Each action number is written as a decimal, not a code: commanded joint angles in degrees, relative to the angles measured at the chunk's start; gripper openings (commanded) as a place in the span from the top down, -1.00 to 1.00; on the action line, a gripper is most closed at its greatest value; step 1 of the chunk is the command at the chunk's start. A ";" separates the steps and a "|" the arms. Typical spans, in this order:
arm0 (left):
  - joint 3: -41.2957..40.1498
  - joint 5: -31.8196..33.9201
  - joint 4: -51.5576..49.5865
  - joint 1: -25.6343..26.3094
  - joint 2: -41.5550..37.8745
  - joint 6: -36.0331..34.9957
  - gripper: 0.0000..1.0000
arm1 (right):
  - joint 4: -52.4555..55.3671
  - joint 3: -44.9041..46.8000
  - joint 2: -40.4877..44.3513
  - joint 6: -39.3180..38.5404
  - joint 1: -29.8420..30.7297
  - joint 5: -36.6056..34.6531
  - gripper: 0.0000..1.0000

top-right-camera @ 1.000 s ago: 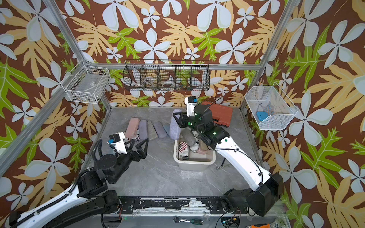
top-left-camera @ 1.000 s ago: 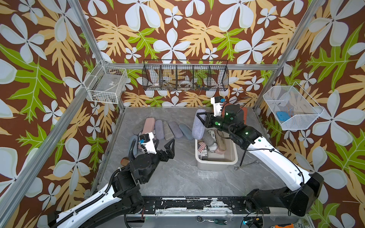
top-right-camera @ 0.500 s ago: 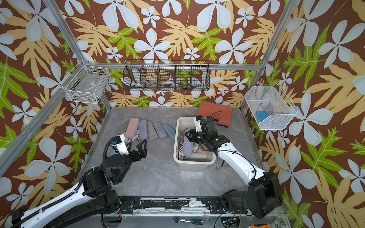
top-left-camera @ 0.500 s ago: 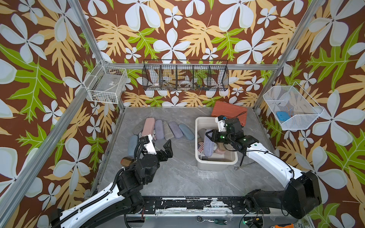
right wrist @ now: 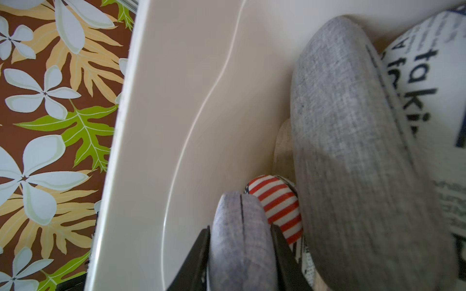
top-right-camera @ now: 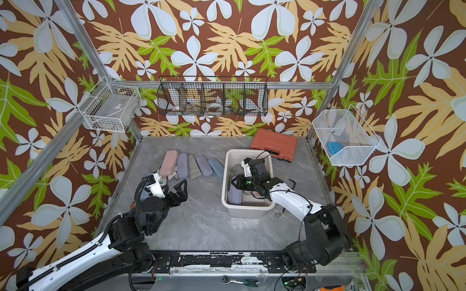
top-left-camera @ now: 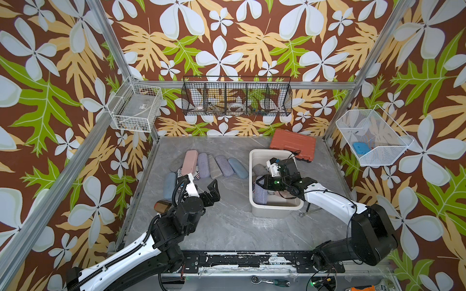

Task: Put the glasses cases into the storage boxes
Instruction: Place the glasses case in the storage box, then pick up the glasses case at the center of the board.

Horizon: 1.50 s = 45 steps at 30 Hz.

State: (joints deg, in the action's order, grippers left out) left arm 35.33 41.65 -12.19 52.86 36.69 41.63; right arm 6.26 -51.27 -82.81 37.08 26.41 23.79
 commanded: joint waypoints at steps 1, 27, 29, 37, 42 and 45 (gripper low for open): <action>-0.46 0.82 -0.48 -0.22 -0.52 0.21 -1.00 | 0.71 -1.12 0.24 -1.65 0.28 -1.96 0.21; -1.49 6.54 -11.11 -6.81 1.98 15.62 -0.91 | 7.97 -2.05 17.34 -11.92 0.22 -16.28 -0.30; -1.88 5.49 -16.03 -10.82 2.05 22.28 -0.88 | 7.54 -1.70 17.82 -12.18 0.24 -16.19 -0.31; -5.30 -16.60 -19.61 -35.29 6.52 30.33 -0.93 | 7.47 -1.77 18.02 -14.58 0.25 -13.82 -0.56; -0.79 -16.23 -27.01 -37.59 16.41 35.13 -1.00 | 6.21 -0.60 19.33 -14.93 0.26 -12.06 -0.65; 3.11 -17.41 -30.45 -38.45 24.13 34.39 -1.00 | 5.83 0.00 20.26 -15.11 0.26 -12.36 -0.66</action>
State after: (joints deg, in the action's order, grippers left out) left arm 36.45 26.22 -37.01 14.98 57.19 74.26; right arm 13.72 -51.62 -63.18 22.83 26.65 10.83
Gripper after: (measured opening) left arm 0.999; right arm 0.832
